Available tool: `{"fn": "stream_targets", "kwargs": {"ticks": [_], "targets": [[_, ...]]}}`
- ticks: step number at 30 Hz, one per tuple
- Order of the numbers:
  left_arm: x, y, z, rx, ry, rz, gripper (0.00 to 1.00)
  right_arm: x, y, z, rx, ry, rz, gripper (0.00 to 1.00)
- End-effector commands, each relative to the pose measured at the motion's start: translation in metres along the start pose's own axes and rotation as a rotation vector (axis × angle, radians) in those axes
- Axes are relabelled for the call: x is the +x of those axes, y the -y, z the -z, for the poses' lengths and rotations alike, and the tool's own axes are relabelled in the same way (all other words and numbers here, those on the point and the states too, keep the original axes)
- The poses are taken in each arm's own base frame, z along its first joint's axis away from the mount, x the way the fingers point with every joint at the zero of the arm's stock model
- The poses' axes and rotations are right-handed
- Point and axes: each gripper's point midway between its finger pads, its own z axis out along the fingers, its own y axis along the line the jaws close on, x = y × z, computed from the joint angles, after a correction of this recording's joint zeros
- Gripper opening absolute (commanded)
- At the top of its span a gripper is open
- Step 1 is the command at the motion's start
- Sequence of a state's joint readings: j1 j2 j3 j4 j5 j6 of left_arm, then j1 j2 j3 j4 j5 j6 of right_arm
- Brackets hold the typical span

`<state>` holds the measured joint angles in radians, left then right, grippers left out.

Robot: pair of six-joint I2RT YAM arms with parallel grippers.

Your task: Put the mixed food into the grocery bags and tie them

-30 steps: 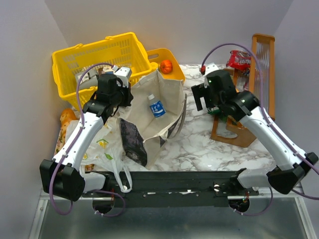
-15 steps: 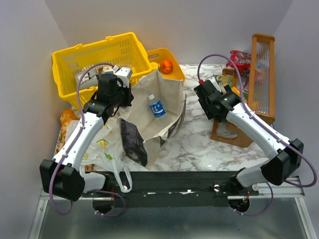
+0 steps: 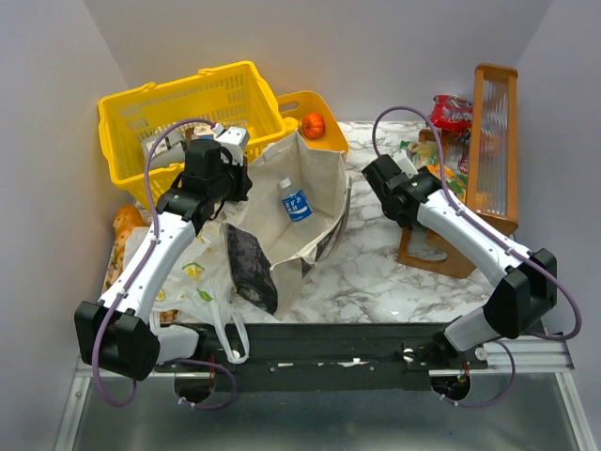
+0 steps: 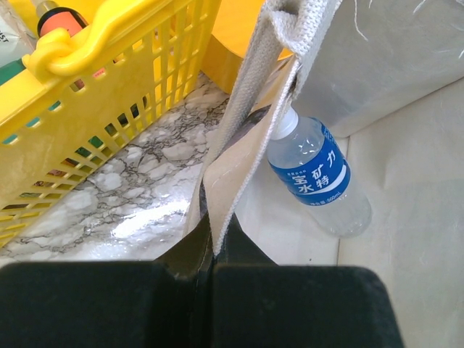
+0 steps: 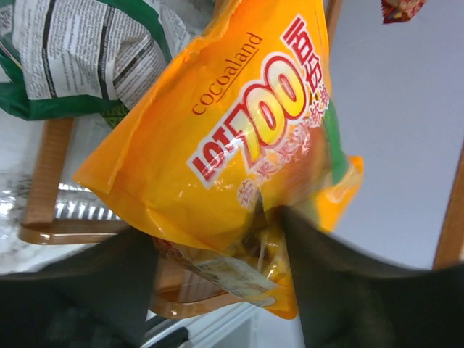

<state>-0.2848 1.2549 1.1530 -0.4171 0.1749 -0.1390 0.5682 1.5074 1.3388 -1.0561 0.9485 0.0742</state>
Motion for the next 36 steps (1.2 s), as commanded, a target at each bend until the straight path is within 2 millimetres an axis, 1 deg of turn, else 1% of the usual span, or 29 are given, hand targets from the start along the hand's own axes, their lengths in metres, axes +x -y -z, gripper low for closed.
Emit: {"fn": "stream_targets", "kwargs": {"ticks": [1, 2, 3, 4, 5, 7, 8, 9, 11, 12, 15, 18, 19, 21, 22, 23, 25, 26, 29, 30, 31, 32, 33, 34, 36], "targets": [[0.006, 0.006, 0.004, 0.017, -0.017, -0.012, 0.00, -0.009, 0.007, 0.001, 0.015, 0.031, -0.018, 0.51], [0.006, 0.006, 0.004, 0.015, -0.017, -0.012, 0.00, -0.013, 0.011, 0.003, 0.016, 0.047, -0.025, 0.36], [0.006, 0.006, 0.005, 0.015, -0.017, -0.012, 0.00, -0.017, 0.013, 0.005, 0.010, 0.060, -0.029, 0.30], [0.006, 0.007, 0.005, 0.017, -0.019, -0.012, 0.00, -0.023, 0.015, 0.008, -0.009, 0.079, -0.017, 0.26], [0.006, 0.007, 0.005, 0.018, -0.018, -0.013, 0.00, -0.032, 0.021, 0.015, -0.021, 0.112, -0.047, 0.22], [0.007, 0.008, 0.004, 0.021, -0.018, -0.012, 0.00, -0.043, 0.026, 0.021, -0.043, 0.146, -0.069, 0.19], [0.007, 0.009, 0.003, 0.023, -0.023, -0.012, 0.00, -0.050, 0.033, 0.026, -0.046, 0.168, -0.093, 0.18], [0.009, 0.009, 0.002, 0.024, -0.029, -0.014, 0.00, -0.053, 0.036, 0.029, -0.049, 0.178, -0.104, 0.17], [0.010, 0.010, 0.002, 0.026, -0.033, -0.015, 0.00, -0.058, 0.041, 0.033, -0.052, 0.193, -0.112, 0.12], [0.010, 0.010, 0.002, 0.026, -0.033, -0.016, 0.00, -0.062, 0.046, 0.037, -0.049, 0.206, -0.128, 0.12], [0.010, 0.011, 0.001, 0.030, -0.035, -0.016, 0.00, -0.071, 0.052, 0.044, -0.069, 0.237, -0.149, 0.06], [0.010, 0.013, 0.001, 0.036, -0.035, -0.020, 0.00, -0.080, 0.051, 0.056, -0.144, 0.282, -0.183, 0.02], [0.011, 0.013, 0.001, 0.034, -0.036, -0.019, 0.00, -0.087, 0.054, 0.065, -0.185, 0.320, -0.214, 0.01], [0.011, 0.014, 0.001, 0.034, -0.036, -0.021, 0.00, -0.093, 0.058, 0.077, -0.223, 0.366, -0.242, 0.01], [0.010, 0.014, 0.002, 0.032, -0.033, -0.023, 0.00, -0.101, 0.058, 0.084, -0.256, 0.409, -0.259, 0.01], [0.011, 0.014, 0.001, 0.035, -0.036, -0.023, 0.00, -0.103, 0.068, 0.094, -0.270, 0.454, -0.285, 0.01], [0.011, 0.015, 0.001, 0.036, -0.037, -0.024, 0.00, -0.113, 0.073, 0.107, -0.313, 0.529, -0.320, 0.01], [0.012, 0.015, 0.001, 0.037, -0.038, -0.026, 0.00, -0.115, 0.084, 0.119, -0.327, 0.578, -0.347, 0.01], [0.012, 0.015, 0.000, 0.035, -0.043, -0.027, 0.00, -0.130, 0.093, 0.148, -0.418, 0.720, -0.393, 0.01], [0.013, 0.016, -0.001, 0.036, -0.045, -0.028, 0.00, -0.131, 0.099, 0.162, -0.451, 0.773, -0.408, 0.01], [0.014, 0.015, -0.001, 0.036, -0.046, -0.028, 0.00, -0.139, 0.102, 0.174, -0.486, 0.836, -0.429, 0.01], [0.013, 0.016, -0.001, 0.037, -0.046, -0.027, 0.00, -0.144, 0.097, 0.189, -0.558, 0.895, -0.422, 0.01], [0.014, 0.016, -0.001, 0.037, -0.048, -0.030, 0.00, -0.144, 0.097, 0.199, -0.594, 0.938, -0.426, 0.01], [0.014, 0.017, -0.002, 0.040, -0.048, -0.030, 0.00, -0.150, 0.097, 0.210, -0.631, 0.991, -0.433, 0.01], [0.014, 0.017, -0.002, 0.039, -0.047, -0.030, 0.00, -0.156, 0.088, 0.238, -0.748, 1.081, -0.402, 0.01]]}}
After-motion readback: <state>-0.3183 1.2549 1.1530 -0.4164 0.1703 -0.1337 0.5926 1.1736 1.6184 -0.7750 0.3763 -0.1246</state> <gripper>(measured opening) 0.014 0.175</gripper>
